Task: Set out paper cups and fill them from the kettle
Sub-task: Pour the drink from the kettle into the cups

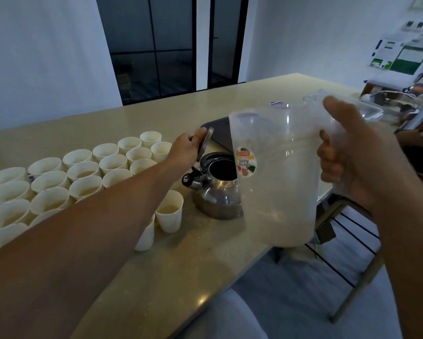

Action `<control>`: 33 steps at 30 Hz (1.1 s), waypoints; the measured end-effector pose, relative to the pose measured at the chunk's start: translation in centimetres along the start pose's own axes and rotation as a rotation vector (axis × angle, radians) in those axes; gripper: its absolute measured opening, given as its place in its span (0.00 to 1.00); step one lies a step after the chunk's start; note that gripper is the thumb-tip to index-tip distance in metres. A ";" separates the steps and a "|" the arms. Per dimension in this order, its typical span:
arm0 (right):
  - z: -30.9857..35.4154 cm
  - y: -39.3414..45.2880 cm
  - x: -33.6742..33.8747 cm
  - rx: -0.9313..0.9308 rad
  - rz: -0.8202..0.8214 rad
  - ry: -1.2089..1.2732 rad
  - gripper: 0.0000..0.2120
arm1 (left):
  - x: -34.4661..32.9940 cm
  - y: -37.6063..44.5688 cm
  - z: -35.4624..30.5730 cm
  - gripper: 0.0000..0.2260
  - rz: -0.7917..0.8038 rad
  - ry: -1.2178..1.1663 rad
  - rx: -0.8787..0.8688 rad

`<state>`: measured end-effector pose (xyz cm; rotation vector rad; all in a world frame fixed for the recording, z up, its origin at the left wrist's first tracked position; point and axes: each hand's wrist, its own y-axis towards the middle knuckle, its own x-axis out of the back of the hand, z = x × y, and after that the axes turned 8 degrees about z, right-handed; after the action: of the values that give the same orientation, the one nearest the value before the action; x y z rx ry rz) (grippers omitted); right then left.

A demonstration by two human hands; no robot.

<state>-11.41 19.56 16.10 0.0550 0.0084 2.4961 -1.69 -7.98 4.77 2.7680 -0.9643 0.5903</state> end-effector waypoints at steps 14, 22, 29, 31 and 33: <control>7.8 5.8 -3.4 0.504 -0.195 -0.010 0.17 | -1.5 -0.9 -1.4 0.16 0.092 0.288 -0.169; 6.1 16.3 -3.5 0.519 -0.338 -0.065 0.15 | -3.2 0.3 -1.5 0.16 0.166 0.378 -0.149; 3.6 21.5 1.4 0.487 -0.307 -0.020 0.13 | -4.2 1.2 -0.6 0.17 0.209 0.541 -0.195; 2.4 22.6 3.1 0.443 -0.326 0.021 0.13 | -4.6 1.3 -0.3 0.17 0.189 0.586 -0.200; 0.9 23.6 4.6 0.388 -0.366 0.087 0.13 | -4.9 1.5 -0.1 0.17 0.178 0.610 -0.190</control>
<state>-29.22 3.44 17.61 0.0972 0.4946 2.0976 -6.15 -6.41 2.88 2.1349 -1.0424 1.2038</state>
